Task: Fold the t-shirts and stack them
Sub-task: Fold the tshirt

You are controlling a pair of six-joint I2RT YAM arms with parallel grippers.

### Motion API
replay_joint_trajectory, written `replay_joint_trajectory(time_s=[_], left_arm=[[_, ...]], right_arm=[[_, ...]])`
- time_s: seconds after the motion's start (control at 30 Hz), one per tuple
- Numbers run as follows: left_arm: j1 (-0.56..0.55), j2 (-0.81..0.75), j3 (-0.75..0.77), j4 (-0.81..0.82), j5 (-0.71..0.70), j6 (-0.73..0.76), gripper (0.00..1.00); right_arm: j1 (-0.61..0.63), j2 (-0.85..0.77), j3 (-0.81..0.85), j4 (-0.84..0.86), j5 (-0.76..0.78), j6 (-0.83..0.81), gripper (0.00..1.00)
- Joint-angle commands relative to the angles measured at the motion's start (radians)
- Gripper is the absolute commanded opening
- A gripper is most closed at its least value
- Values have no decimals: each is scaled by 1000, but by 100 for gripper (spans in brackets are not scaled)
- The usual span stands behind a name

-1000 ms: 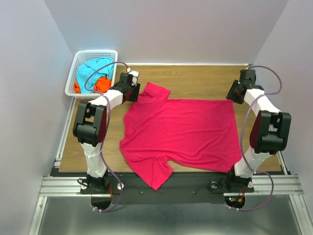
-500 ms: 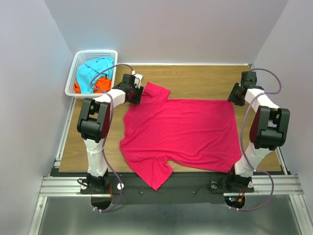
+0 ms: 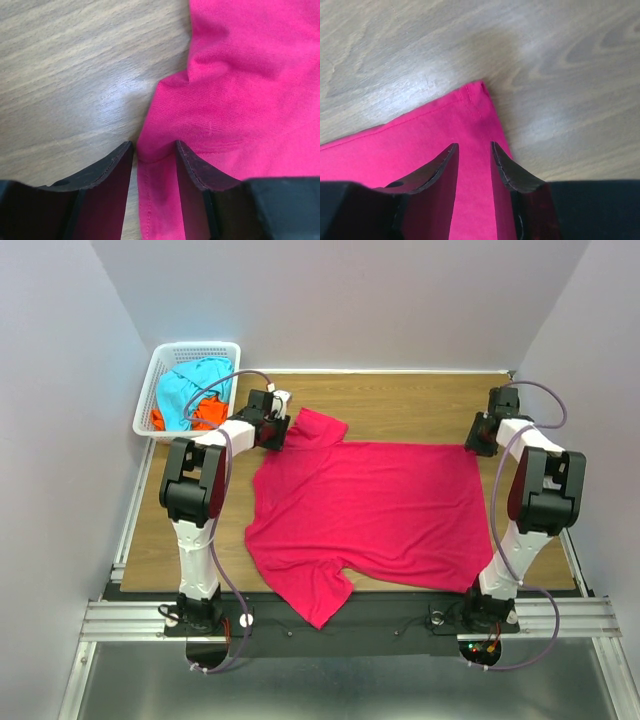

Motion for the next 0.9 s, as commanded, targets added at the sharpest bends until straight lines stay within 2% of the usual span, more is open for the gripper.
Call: replay_joint_trajectory(time_s=[0.0, 0.23, 0.27, 0.33, 0.37, 0.77, 0.8, 0.87], left_arm=[[11, 30, 24, -35, 42, 16, 50], [18, 37, 39, -67, 45, 36, 49], [20, 39, 41, -69, 47, 36, 42], [23, 42, 49, -74, 51, 36, 41], [23, 49, 59, -84, 53, 42, 35], [21, 60, 75, -93, 56, 35, 33], [21, 60, 78, -95, 56, 33, 27], [23, 60, 79, -95, 57, 33, 27]], right_arm=[[-14, 26, 70, 48, -4, -32, 36], [-23, 80, 127, 49, -10, -77, 36], [-23, 84, 135, 49, -22, -80, 36], [-23, 104, 155, 49, -35, -83, 36], [-23, 118, 170, 49, -44, -83, 37], [-23, 208, 188, 49, -73, -98, 42], [-23, 215, 193, 49, -76, -100, 42], [-23, 230, 196, 49, -76, -101, 42]])
